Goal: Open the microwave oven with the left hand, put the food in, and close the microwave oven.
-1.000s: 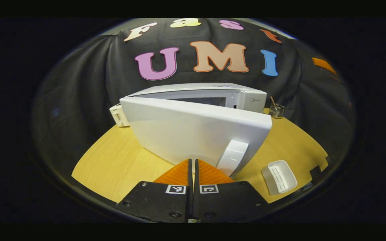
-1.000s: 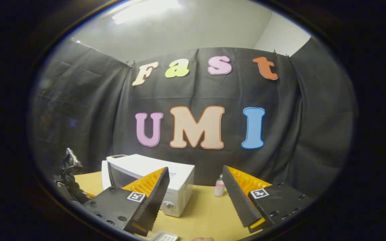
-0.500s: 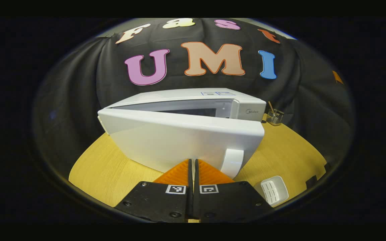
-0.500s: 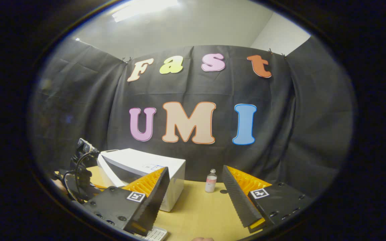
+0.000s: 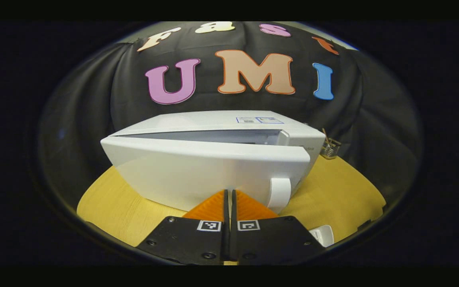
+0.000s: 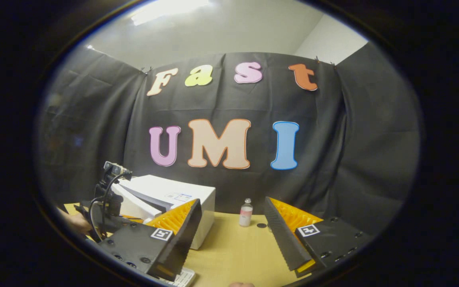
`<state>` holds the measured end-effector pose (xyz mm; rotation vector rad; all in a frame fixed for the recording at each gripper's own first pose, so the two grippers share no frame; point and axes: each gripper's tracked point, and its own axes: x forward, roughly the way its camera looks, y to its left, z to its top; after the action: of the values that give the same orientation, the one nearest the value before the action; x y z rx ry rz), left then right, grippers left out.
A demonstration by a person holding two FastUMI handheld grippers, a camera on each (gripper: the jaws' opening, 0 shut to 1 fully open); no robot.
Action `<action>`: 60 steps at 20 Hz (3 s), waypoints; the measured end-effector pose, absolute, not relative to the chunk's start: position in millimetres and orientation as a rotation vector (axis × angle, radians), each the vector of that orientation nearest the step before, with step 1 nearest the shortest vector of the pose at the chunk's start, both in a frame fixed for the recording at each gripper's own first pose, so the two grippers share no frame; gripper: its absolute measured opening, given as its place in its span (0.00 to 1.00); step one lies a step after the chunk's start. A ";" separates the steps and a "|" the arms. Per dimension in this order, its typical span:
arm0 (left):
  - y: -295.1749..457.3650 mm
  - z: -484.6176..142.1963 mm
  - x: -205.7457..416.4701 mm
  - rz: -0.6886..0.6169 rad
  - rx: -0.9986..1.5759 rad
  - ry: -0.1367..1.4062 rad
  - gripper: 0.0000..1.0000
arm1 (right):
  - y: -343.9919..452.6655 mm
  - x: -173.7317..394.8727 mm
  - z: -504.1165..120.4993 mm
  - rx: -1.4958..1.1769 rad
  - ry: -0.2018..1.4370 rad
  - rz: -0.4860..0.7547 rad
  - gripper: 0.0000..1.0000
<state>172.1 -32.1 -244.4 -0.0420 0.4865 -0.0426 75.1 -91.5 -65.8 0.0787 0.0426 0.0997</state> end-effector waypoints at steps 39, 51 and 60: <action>-54.8 -124.4 184.7 -0.091 -0.015 0.229 0.01 | -89.0 79.2 -58.6 0.070 0.053 0.098 0.95; -56.3 7.5 106.6 -0.126 -0.119 0.036 0.12 | -69.9 81.7 -19.3 0.044 0.011 0.122 0.95; -58.7 27.9 74.3 -0.108 -0.072 -0.022 0.94 | -55.8 84.5 -7.3 0.069 -0.005 0.140 0.95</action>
<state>74.3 -58.7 27.9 -0.0716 -0.0224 -0.1077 84.5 -55.8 -7.3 0.0685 -0.0055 0.1400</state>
